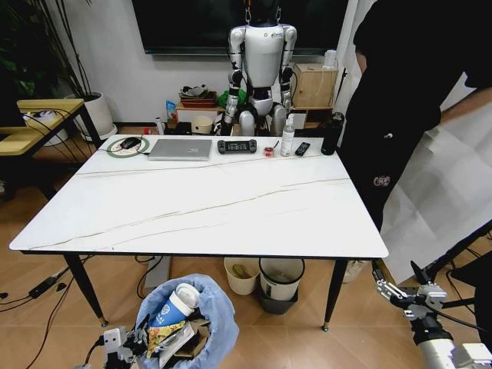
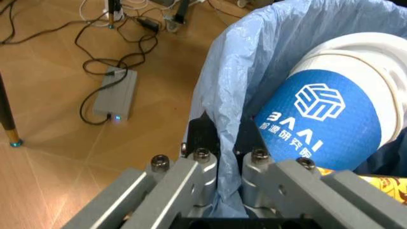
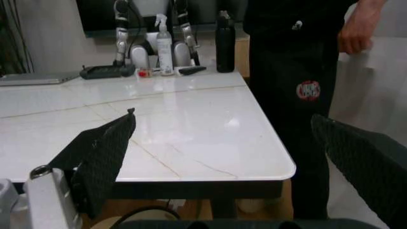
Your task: Pick up the trash bin and place the trash from the table into it.
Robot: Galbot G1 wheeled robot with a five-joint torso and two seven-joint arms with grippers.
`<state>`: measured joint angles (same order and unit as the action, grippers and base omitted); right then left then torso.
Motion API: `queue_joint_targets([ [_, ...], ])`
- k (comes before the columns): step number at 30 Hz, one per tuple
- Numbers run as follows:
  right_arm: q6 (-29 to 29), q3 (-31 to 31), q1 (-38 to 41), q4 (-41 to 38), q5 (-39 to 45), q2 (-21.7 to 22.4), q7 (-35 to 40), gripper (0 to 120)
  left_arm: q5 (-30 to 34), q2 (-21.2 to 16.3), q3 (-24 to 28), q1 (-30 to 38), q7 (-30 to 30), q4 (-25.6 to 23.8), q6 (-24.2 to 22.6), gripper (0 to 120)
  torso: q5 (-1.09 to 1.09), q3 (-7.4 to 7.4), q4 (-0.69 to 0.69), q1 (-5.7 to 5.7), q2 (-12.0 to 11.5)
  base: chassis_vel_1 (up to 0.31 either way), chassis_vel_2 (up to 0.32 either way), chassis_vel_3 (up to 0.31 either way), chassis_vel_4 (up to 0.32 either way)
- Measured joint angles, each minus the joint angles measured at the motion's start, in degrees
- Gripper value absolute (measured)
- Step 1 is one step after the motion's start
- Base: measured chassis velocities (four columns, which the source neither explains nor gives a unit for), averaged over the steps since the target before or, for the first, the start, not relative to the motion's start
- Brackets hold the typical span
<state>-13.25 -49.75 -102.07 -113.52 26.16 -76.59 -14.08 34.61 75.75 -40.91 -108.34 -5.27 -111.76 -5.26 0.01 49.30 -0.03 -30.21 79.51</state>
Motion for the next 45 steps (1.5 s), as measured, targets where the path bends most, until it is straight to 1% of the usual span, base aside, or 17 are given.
queue_joint_targets([
  [5,0.03,0.02,0.02,0.0,0.02,0.02,0.01,100,0.02,1.56,0.3,0.72,-0.38,1.44,-0.16,0,0.0,-1.04,0.0,0.85,-1.88,0.0,0.0,0.0,0.0],
  [6,0.03,0.02,0.02,0.0,0.02,0.02,0.01,100,0.02,1.56,0.3,0.72,-0.38,1.44,-0.16,0,0.0,-1.04,0.0,0.85,-1.88,0.0,0.0,0.0,0.0],
  [10,0.06,0.05,0.04,0.0,0.05,0.04,0.03,100,-0.31,2.91,0.39,0.43,-0.72,2.49,-0.21,0,-0.01,-2.23,0.0,1.86,-4.08,0.0,0.0,0.0,0.0],
  [12,0.06,0.05,0.04,-0.01,0.06,0.04,0.04,100,-0.31,3.33,0.11,0.26,-0.8,2.78,-0.17,0,0.0,-2.62,0.0,2.19,-4.81,0.0,0.0,0.0,0.0],
  [13,0.06,0.05,0.04,-0.01,0.06,0.04,0.04,100,-0.31,3.33,0.11,0.26,-0.8,2.78,-0.17,0,0.0,-2.62,0.0,2.19,-4.81,0.0,0.0,0.0,0.0],
  [17,0.07,0.07,0.04,-0.01,0.08,0.05,0.05,100,-0.69,4.45,-0.35,0.01,-0.8,3.92,0.03,0,-0.01,-3.49,0.0,2.95,-6.44,0.0,0.0,0.0,0.0],
  [18,0.07,0.07,0.04,-0.01,0.08,0.05,0.05,100,-0.69,4.45,-0.35,0.01,-0.8,3.92,0.03,0,-0.01,-3.49,0.0,2.95,-6.44,0.0,0.0,0.0,0.0],
  [21,0.07,0.07,0.03,-0.02,0.09,0.05,0.07,100,-1.02,4.99,-0.53,-0.29,-0.92,4.54,0.23,0,-0.01,-4.18,0.01,3.51,-7.69,0.0,0.0,0.0,0.0],
  [24,0.07,0.08,0.03,-0.01,0.1,0.05,0.09,100,-1.54,5.17,-0.85,-0.4,-1.04,5.2,0.7,0,-0.01,-4.72,0.01,3.94,-8.66,0.0,0.0,0.0,0.0],
  [25,0.07,0.08,0.03,-0.01,0.1,0.05,0.09,100,-1.54,5.17,-0.85,-0.4,-1.04,5.2,0.7,0,-0.01,-4.72,0.01,3.94,-8.66,0.0,0.0,0.0,0.0],
  [32,0.07,0.08,0.03,-0.02,0.11,0.05,0.1,100,-1.89,5.65,-1.91,0.01,-1.16,6.42,1.24,0,-0.01,-6.11,0.0,5.06,-11.17,0.0,0.0,0.0,0.0],
  [33,0.07,0.08,0.03,-0.02,0.11,0.05,0.1,100,-1.89,5.65,-1.91,0.01,-1.16,6.42,1.24,0,-0.01,-6.11,0.0,5.06,-11.17,0.0,0.0,0.0,0.0],
  [38,0.07,0.08,0.04,-0.01,0.11,0.06,0.1,100,-1.89,5.54,-2.45,1.02,-1.3,8.34,1.44,0,-0.01,-6.93,0.02,5.72,-12.66,0.0,0.0,0.0,0.0],
  [44,0.07,0.08,0.04,-0.01,0.11,0.06,0.1,100,-1.88,5.36,-2.54,1.34,-1.33,9.11,1.47,0,-0.01,-7.22,0.01,5.94,-13.16,0.0,0.0,0.0,0.0],
  [45,0.07,0.09,0.04,-0.02,0.11,0.06,0.1,100,-1.6,4.92,-2.66,2.28,-1.39,10.8,1.5,0,-0.01,-7.77,0.01,6.41,-14.18,0.0,0.0,0.0,0.0],
])
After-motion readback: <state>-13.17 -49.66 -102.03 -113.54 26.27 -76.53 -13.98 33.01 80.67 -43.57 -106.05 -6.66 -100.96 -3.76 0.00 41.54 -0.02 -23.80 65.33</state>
